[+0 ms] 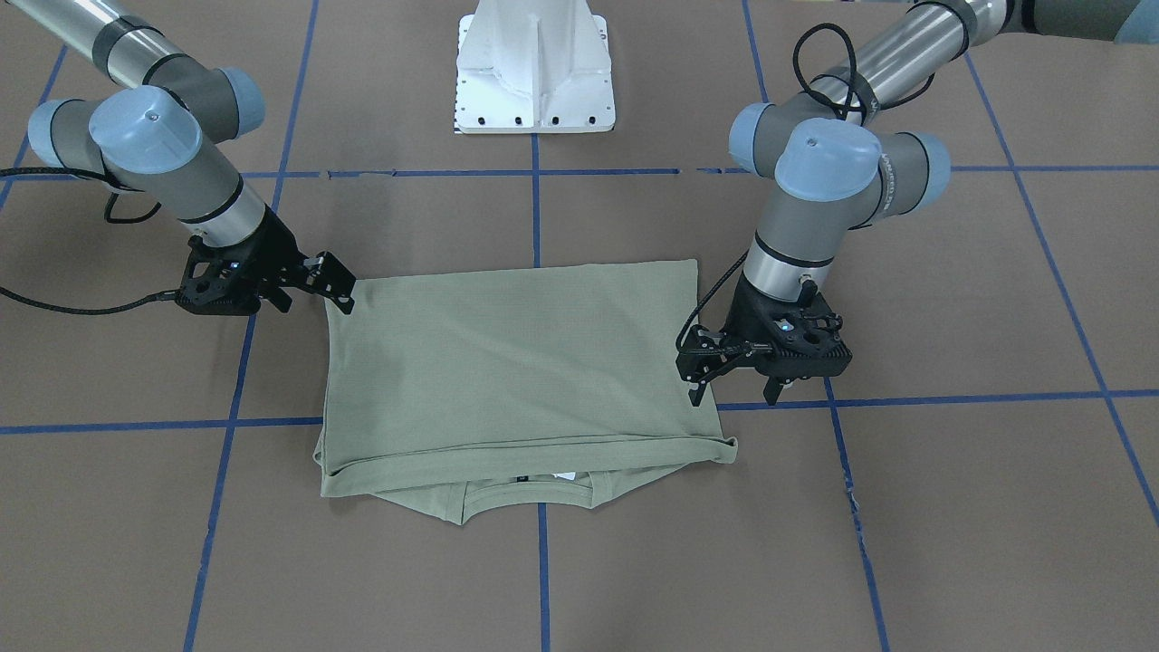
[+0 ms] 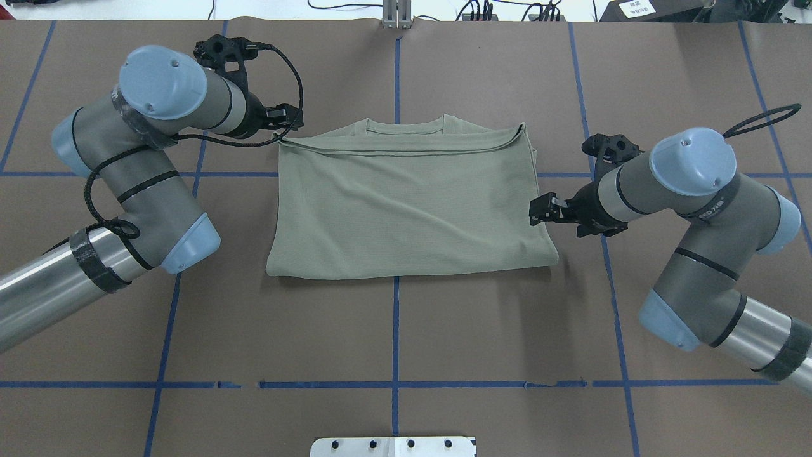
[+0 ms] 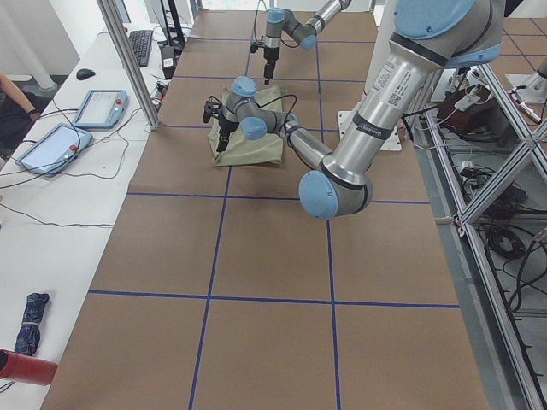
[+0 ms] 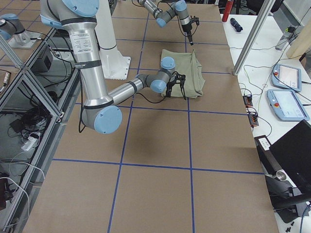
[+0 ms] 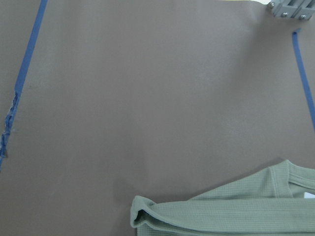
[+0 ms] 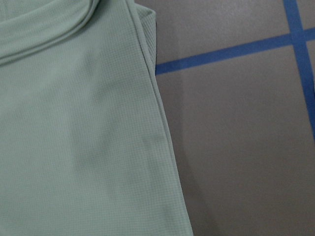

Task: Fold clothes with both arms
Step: 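Lower the right gripper and grasp the shirt's side edge nearest it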

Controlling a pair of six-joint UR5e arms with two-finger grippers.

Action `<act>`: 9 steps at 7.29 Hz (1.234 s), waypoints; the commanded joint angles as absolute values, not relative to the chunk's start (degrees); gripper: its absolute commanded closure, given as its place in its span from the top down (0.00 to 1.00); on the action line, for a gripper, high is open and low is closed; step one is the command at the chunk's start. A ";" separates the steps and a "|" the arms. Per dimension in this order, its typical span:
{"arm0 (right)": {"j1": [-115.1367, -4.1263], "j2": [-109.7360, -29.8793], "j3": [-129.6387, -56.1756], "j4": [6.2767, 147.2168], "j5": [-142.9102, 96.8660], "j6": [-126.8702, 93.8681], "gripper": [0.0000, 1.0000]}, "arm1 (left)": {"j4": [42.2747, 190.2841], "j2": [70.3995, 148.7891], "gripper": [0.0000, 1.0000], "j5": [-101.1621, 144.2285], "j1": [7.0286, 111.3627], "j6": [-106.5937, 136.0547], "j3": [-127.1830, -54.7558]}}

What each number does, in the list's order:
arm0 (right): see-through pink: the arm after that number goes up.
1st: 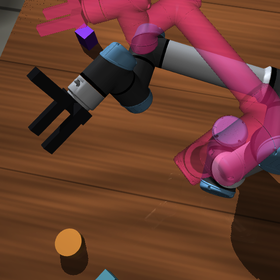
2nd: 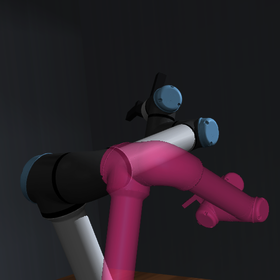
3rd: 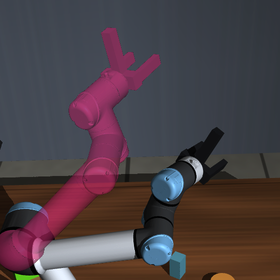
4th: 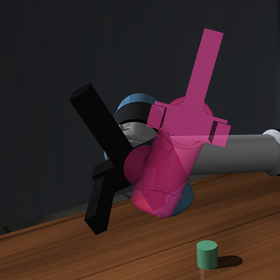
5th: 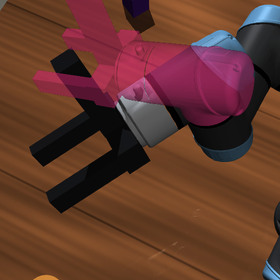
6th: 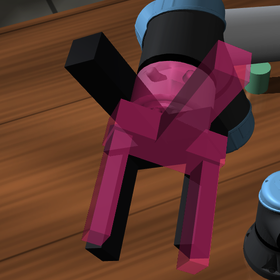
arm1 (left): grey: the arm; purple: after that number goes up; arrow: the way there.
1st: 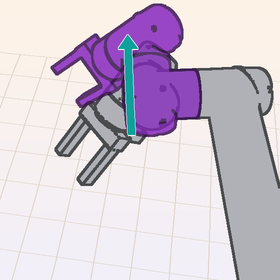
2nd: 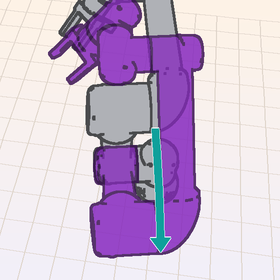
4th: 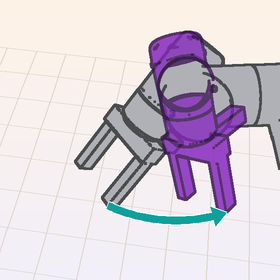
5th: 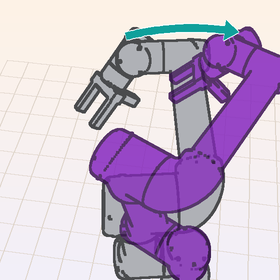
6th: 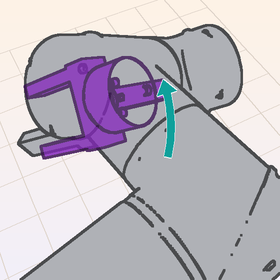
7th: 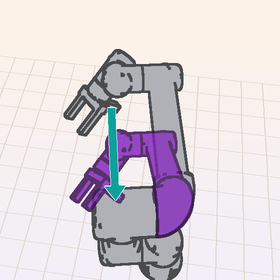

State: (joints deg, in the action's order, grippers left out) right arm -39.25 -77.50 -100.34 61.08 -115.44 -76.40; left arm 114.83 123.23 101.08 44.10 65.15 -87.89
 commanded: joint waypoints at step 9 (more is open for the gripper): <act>-35.42 -79.19 -101.16 61.08 -114.43 -74.36 0.00 | 114.79 123.05 1.00 101.07 43.95 65.21 -88.24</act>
State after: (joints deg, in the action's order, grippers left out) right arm -35.19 -78.74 -100.58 61.08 -114.27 -74.69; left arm 114.79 123.05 101.07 43.99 65.21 -88.21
